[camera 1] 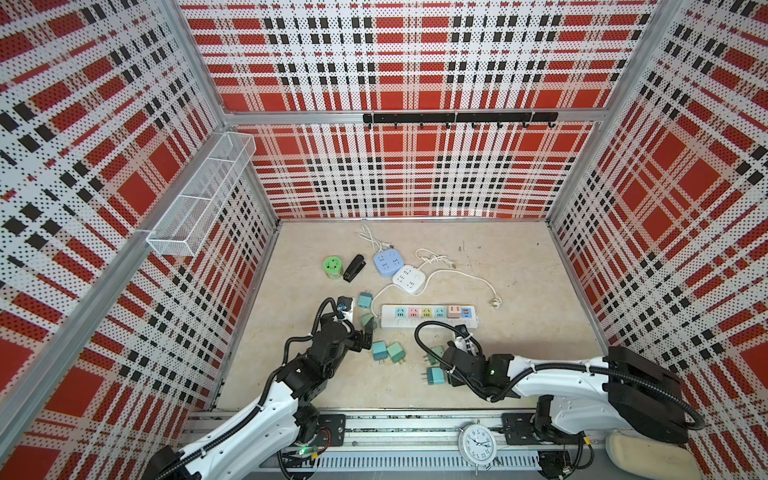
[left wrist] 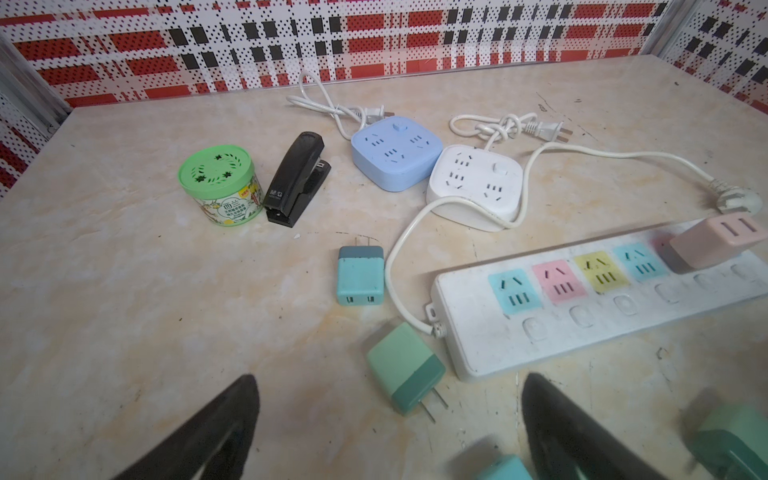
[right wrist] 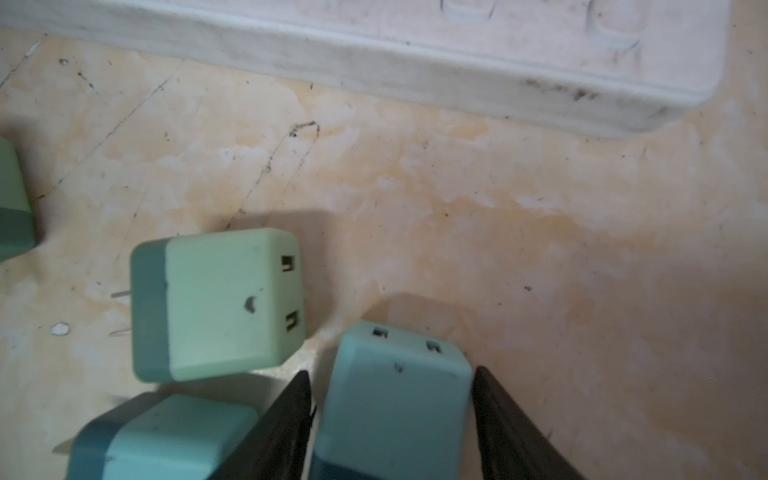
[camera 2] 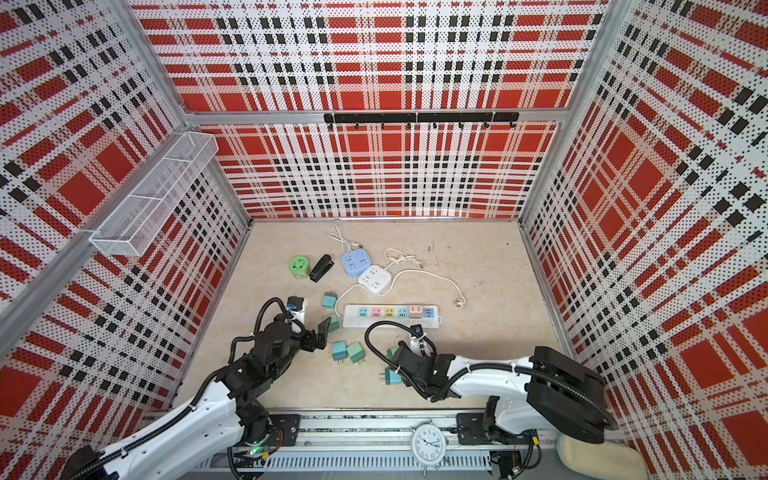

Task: Insert the plug
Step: 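Lower the right gripper onto a teal adapter near the robot and grasp it, then lift the teal adapter with the right gripper while the left gripper reaches over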

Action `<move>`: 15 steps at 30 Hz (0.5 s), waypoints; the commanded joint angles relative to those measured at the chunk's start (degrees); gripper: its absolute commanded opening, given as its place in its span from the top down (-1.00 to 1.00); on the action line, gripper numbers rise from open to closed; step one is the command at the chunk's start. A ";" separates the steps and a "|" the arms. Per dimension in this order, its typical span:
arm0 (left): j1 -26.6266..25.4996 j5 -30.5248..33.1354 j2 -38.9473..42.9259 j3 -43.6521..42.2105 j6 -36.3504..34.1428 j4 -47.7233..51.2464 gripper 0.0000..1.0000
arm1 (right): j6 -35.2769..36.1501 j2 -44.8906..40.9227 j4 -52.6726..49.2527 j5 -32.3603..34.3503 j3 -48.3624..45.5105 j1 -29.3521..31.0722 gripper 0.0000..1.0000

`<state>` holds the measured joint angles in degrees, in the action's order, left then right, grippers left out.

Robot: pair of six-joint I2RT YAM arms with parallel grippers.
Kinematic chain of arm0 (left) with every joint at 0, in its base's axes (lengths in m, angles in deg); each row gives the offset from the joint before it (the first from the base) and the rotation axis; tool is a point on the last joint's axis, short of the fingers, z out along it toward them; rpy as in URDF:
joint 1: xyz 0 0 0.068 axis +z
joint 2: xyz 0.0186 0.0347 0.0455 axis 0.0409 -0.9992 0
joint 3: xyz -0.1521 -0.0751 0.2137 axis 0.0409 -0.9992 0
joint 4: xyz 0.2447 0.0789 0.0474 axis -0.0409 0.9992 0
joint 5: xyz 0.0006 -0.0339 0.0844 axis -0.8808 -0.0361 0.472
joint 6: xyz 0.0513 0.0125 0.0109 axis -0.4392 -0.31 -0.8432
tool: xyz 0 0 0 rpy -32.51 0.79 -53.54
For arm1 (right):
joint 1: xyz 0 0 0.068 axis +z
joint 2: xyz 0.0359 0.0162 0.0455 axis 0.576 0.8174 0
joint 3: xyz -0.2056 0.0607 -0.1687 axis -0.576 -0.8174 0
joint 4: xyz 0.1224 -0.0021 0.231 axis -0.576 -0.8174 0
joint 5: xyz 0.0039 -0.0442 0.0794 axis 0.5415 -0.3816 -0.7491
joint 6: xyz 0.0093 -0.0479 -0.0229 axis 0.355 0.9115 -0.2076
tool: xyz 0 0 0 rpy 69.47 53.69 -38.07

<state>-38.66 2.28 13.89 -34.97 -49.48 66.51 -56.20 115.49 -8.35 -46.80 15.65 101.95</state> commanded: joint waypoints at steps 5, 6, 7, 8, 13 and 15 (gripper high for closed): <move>-0.18 0.09 -0.33 1.72 0.81 -1.33 -0.99 | -2.02 -0.02 0.19 1.20 -0.19 1.04 0.16; -0.27 0.09 -0.44 1.81 0.88 -1.37 -0.98 | -2.19 0.15 0.36 1.20 -0.15 1.06 0.21; -0.29 0.26 -0.54 1.85 0.81 -1.28 -0.98 | -2.23 0.41 0.59 1.17 -0.18 1.07 0.27; -0.30 0.31 -0.60 1.90 0.88 -1.30 -0.98 | -2.16 0.73 1.02 1.15 -0.16 1.07 0.31; -0.53 0.79 -0.75 1.96 0.67 -1.30 -0.98 | -2.45 2.88 2.55 0.84 -0.10 1.06 0.00; -0.53 0.96 -0.82 1.99 0.68 -1.30 -0.98 | -2.53 3.74 2.99 0.73 -0.07 1.07 -0.11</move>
<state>-38.95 2.37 13.13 -34.86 -49.50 66.51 -57.60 117.17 -6.27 -45.56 15.65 102.72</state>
